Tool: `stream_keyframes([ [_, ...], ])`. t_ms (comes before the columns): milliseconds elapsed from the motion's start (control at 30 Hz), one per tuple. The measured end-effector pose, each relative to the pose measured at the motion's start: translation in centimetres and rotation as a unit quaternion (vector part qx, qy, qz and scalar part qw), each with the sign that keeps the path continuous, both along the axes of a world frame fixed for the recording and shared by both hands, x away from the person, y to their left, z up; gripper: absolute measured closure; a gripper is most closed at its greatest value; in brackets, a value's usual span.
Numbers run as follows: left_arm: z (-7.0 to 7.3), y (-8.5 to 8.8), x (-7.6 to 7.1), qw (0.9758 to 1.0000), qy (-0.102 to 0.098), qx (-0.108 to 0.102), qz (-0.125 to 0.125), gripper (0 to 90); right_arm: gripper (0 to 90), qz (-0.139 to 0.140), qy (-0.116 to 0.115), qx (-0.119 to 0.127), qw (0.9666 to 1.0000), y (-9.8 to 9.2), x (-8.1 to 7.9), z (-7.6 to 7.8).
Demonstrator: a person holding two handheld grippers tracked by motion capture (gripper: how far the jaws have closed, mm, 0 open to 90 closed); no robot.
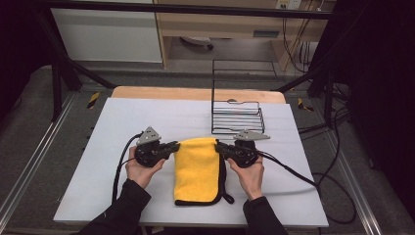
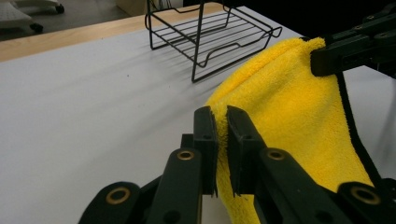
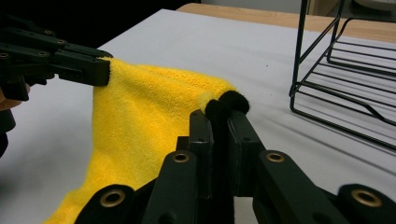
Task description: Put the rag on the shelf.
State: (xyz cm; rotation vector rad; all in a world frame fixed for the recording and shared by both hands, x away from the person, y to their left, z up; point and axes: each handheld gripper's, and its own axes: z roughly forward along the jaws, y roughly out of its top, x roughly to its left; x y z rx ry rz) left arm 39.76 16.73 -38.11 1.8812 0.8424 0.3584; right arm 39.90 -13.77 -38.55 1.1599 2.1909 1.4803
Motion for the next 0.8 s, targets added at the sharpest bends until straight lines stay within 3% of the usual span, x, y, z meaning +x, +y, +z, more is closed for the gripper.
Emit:
stream_keyframes([
  [333,1.8,-0.5,-1.4,0.9993,-0.034,-0.011,-0.01,83.0,82.4,-0.013,-0.032,0.008,0.9994,-0.7,-1.4,1.7],
  [800,4.0,-1.0,-2.2,0.9972,-0.067,-0.028,-0.018,83.1,82.7,-0.025,-0.078,0.013,0.9965,-1.3,-2.9,4.3],
])
